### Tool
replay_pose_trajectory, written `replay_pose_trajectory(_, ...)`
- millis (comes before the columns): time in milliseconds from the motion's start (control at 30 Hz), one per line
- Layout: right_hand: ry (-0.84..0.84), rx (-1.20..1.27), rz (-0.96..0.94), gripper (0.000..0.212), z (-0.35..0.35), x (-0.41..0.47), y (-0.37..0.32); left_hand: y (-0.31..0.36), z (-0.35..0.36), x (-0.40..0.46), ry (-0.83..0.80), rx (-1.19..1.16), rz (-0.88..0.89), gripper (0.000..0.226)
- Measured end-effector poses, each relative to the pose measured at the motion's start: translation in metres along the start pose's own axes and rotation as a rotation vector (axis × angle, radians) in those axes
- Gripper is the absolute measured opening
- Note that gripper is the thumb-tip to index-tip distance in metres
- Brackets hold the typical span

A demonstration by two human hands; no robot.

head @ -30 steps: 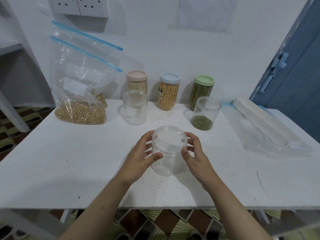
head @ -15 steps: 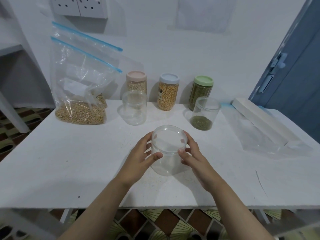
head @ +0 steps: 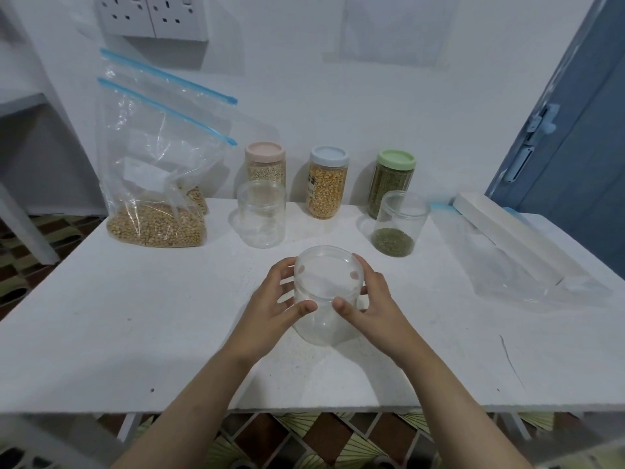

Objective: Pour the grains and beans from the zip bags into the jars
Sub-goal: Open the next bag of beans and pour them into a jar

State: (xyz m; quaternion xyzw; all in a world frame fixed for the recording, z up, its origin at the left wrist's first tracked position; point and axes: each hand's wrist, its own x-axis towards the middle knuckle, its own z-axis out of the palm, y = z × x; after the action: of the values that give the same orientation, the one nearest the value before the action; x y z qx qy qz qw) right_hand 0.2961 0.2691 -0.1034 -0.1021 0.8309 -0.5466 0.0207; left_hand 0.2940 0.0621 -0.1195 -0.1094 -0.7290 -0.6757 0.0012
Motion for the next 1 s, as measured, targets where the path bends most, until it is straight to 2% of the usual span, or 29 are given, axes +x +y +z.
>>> replay_pose_trajectory(67,0.059,0.031,0.014,0.103,0.001,0.003,-0.001,0.0,0.001,-0.001,0.01,-0.005,0.008,0.065)
replay_pose_trajectory(100,0.084,0.073,0.014,0.101,0.0,0.003,-0.001,0.0,0.002,-0.001,0.019,-0.007,0.014,0.063)
replay_pose_trajectory(233,0.108,0.161,-0.025,0.058,-0.007,-0.001,0.003,0.0,0.004,-0.001,0.042,-0.032,-0.001,0.06)
replay_pose_trajectory(300,0.042,0.131,-0.027,0.051,-0.007,-0.001,0.0,0.0,0.004,0.0,0.04,-0.038,-0.006,0.06)
replay_pose_trajectory(333,0.013,0.093,-0.024,0.053,-0.006,0.0,-0.002,0.001,0.004,0.0,0.036,-0.039,-0.006,0.06)
replay_pose_trajectory(467,0.03,-0.064,0.008,0.088,0.0,0.009,-0.003,0.0,0.001,0.003,0.022,-0.029,-0.008,0.066)
replay_pose_trajectory(567,0.072,-0.062,-0.006,0.091,-0.006,0.012,-0.005,0.001,0.002,0.004,0.023,-0.014,0.002,0.065)
replay_pose_trajectory(667,0.106,0.065,0.013,0.093,-0.014,0.01,-0.004,0.001,0.004,0.003,0.055,-0.029,0.003,0.062)
replay_pose_trajectory(800,0.079,0.068,0.001,0.07,-0.019,0.006,0.002,-0.001,0.003,0.006,0.041,-0.036,-0.003,0.063)
replay_pose_trajectory(900,0.038,-0.016,0.019,0.093,-0.011,0.009,-0.001,-0.001,0.003,0.007,0.034,-0.031,-0.003,0.065)
replay_pose_trajectory(1000,0.097,-0.038,0.018,0.097,-0.007,0.014,-0.004,-0.001,0.006,0.01,0.03,-0.03,0.009,0.064)
